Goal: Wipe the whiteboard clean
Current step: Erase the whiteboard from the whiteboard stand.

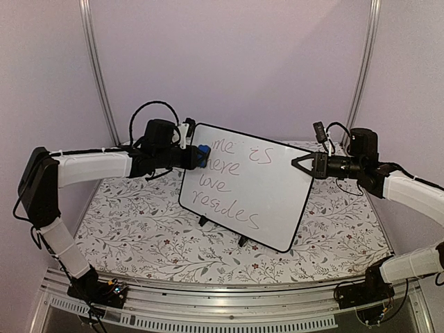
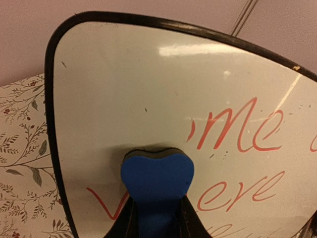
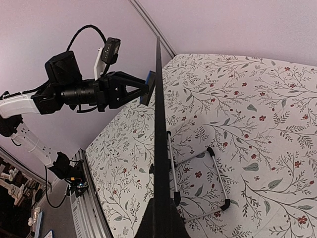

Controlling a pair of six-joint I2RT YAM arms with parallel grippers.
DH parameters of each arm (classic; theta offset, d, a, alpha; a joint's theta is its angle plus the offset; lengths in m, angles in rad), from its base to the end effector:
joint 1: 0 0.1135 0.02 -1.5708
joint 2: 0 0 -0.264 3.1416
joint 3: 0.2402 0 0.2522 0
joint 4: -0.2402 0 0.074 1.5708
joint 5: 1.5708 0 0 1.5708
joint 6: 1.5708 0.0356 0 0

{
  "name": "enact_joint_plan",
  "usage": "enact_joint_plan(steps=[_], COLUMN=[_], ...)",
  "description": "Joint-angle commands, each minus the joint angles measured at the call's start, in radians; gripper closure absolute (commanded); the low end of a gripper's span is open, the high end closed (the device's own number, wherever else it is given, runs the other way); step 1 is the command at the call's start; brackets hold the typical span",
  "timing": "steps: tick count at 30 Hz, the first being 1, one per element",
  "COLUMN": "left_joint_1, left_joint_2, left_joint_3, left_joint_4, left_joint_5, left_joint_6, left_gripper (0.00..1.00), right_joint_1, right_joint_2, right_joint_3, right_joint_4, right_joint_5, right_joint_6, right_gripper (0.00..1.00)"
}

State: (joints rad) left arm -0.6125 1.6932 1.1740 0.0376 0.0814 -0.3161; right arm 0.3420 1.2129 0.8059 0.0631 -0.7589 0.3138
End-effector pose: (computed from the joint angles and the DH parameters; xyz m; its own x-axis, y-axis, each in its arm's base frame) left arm 0.3188 -0.2276 0.2554 -0.5567 0.0125 -0.8306 0.4829 0.8185 -0.3113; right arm 0.2463 0.1137 0.2852 -0.5656 0.0364 -0.8239 -0.7139 0.4784 0.5113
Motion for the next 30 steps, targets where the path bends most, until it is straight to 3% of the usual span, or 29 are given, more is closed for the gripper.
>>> enact_joint_plan(steps=[1, 10, 30], left_joint_1=[-0.009, -0.009, -0.014], left_joint_2=[0.02, 0.051, -0.011], left_joint_3=[0.067, 0.153, -0.042], left_joint_4=[-0.028, -0.077, 0.007], left_joint_5=[0.005, 0.004, 0.014], left_joint_6=[0.012, 0.032, -0.025], left_gripper=[1.0, 1.0, 1.0], right_joint_1=[0.034, 0.034, 0.036], right_joint_2=[0.009, 0.007, 0.007], right_joint_3=[-0.005, -0.007, -0.008], right_joint_4=[-0.029, -0.031, -0.029], right_joint_5=[-0.099, -0.095, -0.096], right_joint_6=[-0.101, -0.1, -0.098], right_gripper=[1.0, 1.0, 1.0])
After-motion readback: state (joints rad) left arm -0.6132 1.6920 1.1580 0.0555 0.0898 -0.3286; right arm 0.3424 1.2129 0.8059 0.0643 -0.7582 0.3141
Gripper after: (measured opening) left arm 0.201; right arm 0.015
